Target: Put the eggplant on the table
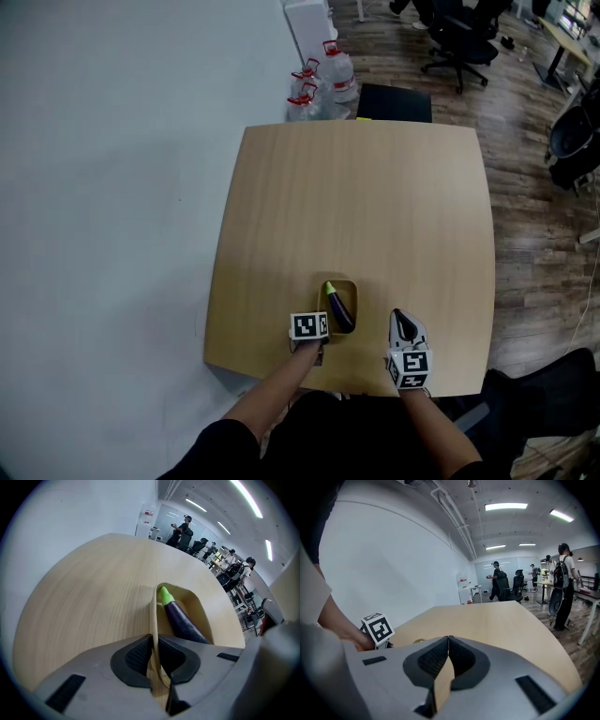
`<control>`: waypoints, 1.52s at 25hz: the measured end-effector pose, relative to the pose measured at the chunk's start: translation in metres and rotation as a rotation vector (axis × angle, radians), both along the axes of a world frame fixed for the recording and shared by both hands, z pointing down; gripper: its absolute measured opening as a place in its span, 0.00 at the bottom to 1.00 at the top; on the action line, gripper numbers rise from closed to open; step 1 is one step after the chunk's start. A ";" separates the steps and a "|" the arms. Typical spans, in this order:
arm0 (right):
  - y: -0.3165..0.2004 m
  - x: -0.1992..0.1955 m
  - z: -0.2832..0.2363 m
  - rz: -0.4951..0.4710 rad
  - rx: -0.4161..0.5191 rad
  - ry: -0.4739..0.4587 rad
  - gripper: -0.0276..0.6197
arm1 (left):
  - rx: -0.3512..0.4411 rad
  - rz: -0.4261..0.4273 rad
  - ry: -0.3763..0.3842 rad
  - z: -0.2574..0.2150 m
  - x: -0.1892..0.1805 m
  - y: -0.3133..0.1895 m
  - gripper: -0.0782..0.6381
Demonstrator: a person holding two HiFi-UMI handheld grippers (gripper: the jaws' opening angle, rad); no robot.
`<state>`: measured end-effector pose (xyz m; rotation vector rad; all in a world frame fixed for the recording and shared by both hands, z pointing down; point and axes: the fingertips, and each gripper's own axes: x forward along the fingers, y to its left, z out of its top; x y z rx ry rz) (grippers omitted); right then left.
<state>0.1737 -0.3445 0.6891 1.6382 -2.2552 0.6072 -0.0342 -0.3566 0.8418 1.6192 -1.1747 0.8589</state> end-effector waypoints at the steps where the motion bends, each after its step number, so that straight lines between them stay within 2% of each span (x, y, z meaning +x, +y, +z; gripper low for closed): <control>1: 0.000 0.001 0.001 0.000 -0.001 -0.001 0.14 | 0.000 0.007 -0.007 0.003 0.001 0.001 0.15; 7: 0.010 0.001 0.002 0.003 0.000 0.004 0.14 | -0.001 0.005 -0.013 0.010 0.001 0.008 0.15; 10: 0.013 0.000 0.002 0.011 -0.005 0.004 0.14 | -0.003 -0.002 0.022 0.010 0.003 0.006 0.15; 11: 0.013 -0.001 0.000 0.014 -0.004 0.005 0.14 | -0.009 -0.006 0.042 0.009 0.004 0.005 0.17; 13: 0.014 -0.002 -0.003 0.018 0.001 0.007 0.14 | -0.011 -0.007 0.081 0.005 0.007 0.004 0.28; 17: 0.022 -0.002 -0.008 0.031 0.003 0.007 0.14 | 0.020 -0.004 0.124 -0.012 0.012 0.007 0.33; 23: 0.041 -0.012 -0.020 0.050 0.033 0.011 0.14 | 0.096 -0.017 0.182 -0.046 0.007 0.018 0.34; 30: 0.077 -0.024 -0.035 0.056 0.059 0.037 0.14 | 0.189 -0.029 0.287 -0.108 0.004 0.054 0.34; 35: 0.111 -0.035 -0.044 0.066 0.062 0.043 0.14 | 0.290 -0.092 0.355 -0.157 -0.019 0.084 0.34; 38: 0.135 -0.043 -0.053 0.067 0.072 0.049 0.14 | 0.341 -0.080 0.400 -0.183 -0.027 0.109 0.34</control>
